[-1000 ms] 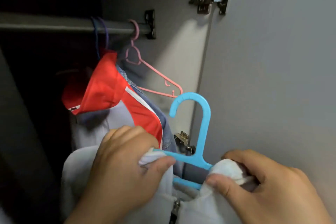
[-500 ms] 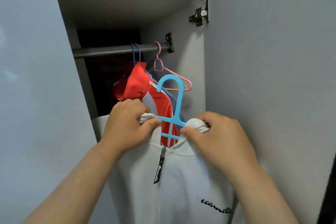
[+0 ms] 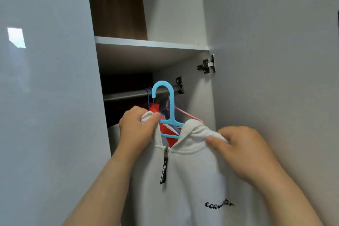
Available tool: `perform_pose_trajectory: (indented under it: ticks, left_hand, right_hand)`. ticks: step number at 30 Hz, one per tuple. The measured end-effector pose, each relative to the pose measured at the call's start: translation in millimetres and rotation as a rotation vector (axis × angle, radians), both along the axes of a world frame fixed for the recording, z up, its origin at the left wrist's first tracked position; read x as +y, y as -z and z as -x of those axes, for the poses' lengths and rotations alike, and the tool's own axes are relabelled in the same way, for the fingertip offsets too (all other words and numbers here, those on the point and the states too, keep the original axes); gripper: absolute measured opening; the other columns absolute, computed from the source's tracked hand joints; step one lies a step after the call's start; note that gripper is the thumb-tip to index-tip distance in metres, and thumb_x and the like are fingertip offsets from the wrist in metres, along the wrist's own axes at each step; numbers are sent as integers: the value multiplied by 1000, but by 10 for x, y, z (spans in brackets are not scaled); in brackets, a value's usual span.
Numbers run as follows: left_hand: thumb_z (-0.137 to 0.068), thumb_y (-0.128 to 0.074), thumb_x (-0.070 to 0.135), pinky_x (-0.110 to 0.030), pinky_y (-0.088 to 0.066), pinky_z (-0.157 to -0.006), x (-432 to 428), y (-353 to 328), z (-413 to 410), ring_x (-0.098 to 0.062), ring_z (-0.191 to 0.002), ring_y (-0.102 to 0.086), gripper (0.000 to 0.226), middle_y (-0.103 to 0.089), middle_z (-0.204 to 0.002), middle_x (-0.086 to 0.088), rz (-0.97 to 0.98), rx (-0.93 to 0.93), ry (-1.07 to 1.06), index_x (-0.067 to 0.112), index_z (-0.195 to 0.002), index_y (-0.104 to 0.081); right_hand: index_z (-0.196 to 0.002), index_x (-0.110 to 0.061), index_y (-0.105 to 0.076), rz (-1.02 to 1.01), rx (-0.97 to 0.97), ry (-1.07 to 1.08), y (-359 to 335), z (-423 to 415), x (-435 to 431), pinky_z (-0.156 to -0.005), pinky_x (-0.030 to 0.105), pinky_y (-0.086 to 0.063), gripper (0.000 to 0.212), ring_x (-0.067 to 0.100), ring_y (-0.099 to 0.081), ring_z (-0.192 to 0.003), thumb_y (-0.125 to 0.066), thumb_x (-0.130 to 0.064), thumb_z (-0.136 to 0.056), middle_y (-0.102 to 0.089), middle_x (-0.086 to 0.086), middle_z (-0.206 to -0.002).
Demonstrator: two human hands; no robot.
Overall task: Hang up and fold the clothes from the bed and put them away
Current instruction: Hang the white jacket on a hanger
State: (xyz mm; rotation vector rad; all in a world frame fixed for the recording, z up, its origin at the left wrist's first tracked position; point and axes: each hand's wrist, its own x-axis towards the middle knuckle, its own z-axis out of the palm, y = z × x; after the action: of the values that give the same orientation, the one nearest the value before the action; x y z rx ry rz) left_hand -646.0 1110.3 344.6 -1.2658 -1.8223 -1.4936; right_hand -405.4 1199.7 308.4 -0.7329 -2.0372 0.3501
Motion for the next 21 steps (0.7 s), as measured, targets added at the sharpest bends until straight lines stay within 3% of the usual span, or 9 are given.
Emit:
perform_pose_trajectory:
  ticks: [2,4,7,9,11,14,18,21]
  left_hand:
    - [-93,-59,41,-42,-56,-74,75,-21,16,-19,-72,-61,36,-58,-70,3,13,-86,-10,22,-63,-53]
    - [-95,-53,45,-33,-52,-65,112,-50,43,-17,-62,-59,45,-55,-60,3,53,-24,-65,21,-57,-48]
    - [-98,-43,49,-38,-55,-70,135,-49,155,-16,-64,-58,46,-55,-63,5,24,100,-178,25,-59,-48]
    - [-98,-41,46,-38,-56,-77,205,-40,209,-15,-79,-59,36,-61,-80,5,-50,97,-220,24,-75,-57]
    - [-99,-41,44,-32,-52,-86,331,-61,271,-13,-100,-56,32,-64,-108,1,-135,44,-312,21,-105,-63]
    - [-101,-38,46,-41,-39,-111,500,-225,416,-23,-139,-38,48,-44,-149,-4,-34,41,-473,20,-140,-47]
    - [-103,-30,48,-44,-23,-120,631,-605,629,-27,-150,-20,55,-25,-162,-7,73,141,-618,21,-150,-35]
    - [-104,-26,45,-43,-14,-122,743,-703,822,-28,-152,-14,55,-20,-164,-9,179,206,-675,20,-153,-29]
  right_hand:
    - [-70,-32,-57,19,56,-70,-6,67,-7,-45,24,-32,23,12,-40,-50,-60,-53,-79,-48,-6,-53]
    - [-75,-31,-56,32,124,-52,43,176,5,-50,32,-37,21,17,-43,-53,-64,-50,-81,-52,2,-59]
    - [-71,-35,-57,82,165,-41,95,396,64,-51,33,-37,20,21,-45,-56,-69,-46,-84,-54,6,-62]
    - [-66,-44,-58,112,174,-27,64,520,102,-51,30,-38,21,19,-44,-54,-67,-50,-84,-52,-4,-54]
    - [-63,-47,-55,112,190,-2,4,649,107,-48,29,-34,24,17,-40,-50,-66,-51,-84,-50,-14,-50]
    - [-59,-46,-51,151,239,15,-101,830,146,-44,28,-27,30,16,-35,-46,-66,-50,-84,-49,-24,-51]
    - [-52,-29,-51,241,281,47,-152,1031,284,-46,28,-32,41,18,-39,-47,-67,-49,-85,-43,-3,-41]
    - [-58,-19,-60,256,261,57,-144,1131,367,-52,28,-42,44,17,-49,-53,-66,-52,-86,-48,-1,-48]
